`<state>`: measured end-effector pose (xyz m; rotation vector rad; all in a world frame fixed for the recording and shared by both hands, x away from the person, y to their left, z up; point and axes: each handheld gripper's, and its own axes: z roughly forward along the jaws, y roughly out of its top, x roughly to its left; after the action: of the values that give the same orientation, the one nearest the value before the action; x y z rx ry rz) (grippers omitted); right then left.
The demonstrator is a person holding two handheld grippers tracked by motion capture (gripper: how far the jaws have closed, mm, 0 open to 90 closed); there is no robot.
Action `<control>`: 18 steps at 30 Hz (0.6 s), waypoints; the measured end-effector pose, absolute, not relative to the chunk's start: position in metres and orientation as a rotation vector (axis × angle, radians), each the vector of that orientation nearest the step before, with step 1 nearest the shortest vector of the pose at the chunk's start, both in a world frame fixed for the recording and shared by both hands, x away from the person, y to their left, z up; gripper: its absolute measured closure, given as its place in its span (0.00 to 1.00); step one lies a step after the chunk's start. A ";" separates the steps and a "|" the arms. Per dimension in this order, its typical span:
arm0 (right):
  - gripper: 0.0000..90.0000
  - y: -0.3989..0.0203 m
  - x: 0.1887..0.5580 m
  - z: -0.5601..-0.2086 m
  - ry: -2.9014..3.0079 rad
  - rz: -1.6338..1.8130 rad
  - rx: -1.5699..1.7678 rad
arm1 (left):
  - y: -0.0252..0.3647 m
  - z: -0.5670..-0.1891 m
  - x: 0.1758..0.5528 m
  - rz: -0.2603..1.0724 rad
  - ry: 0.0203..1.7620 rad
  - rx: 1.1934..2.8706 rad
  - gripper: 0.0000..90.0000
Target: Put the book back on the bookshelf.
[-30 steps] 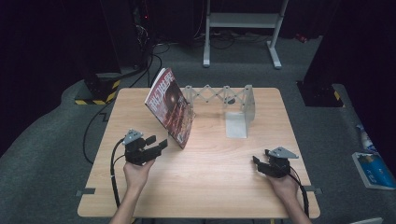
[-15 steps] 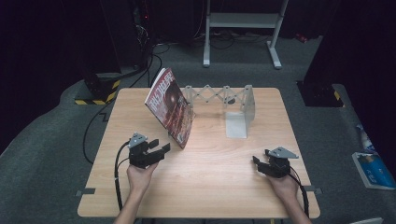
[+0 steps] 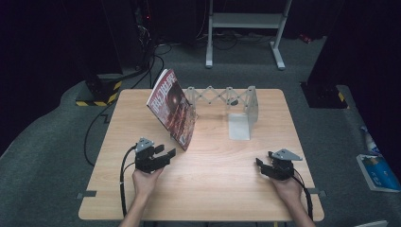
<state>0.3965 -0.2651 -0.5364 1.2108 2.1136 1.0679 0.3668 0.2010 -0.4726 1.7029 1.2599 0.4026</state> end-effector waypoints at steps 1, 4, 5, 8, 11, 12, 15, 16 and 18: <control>0.40 -0.265 0.396 -0.536 2.114 1.068 1.211 | 0.201 -0.473 0.367 0.403 1.260 1.703 0.45; 0.40 -0.265 0.396 -0.536 2.113 1.068 1.211 | 0.198 -0.475 0.367 0.405 1.262 1.728 0.45; 0.40 -0.265 0.396 -0.536 2.114 1.068 1.211 | 0.197 -0.476 0.367 0.407 1.261 1.732 0.45; 0.40 -0.265 0.397 -0.536 2.114 1.067 1.207 | 0.195 -0.477 0.368 0.407 1.258 1.733 0.45; 0.40 -0.265 0.397 -0.536 2.114 1.067 1.207 | 0.194 -0.480 0.367 0.400 1.263 1.733 0.45; 0.40 -0.265 0.397 -0.536 2.114 1.068 1.207 | 0.193 -0.482 0.367 0.396 1.268 1.733 0.45; 0.40 -0.265 0.397 -0.536 2.114 1.067 1.207 | 0.193 -0.485 0.367 0.392 1.272 1.737 0.45; 0.40 -0.265 0.397 -0.536 2.114 1.068 1.207 | 0.192 -0.486 0.367 0.387 1.277 1.736 0.45; 0.40 -0.265 0.397 -0.536 2.114 1.067 1.206 | 0.191 -0.487 0.368 0.389 1.275 1.740 0.45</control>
<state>0.3966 -0.2652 -0.5364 1.2065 2.1142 1.0674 0.3677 0.1910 -0.4874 1.7398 1.2752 0.3889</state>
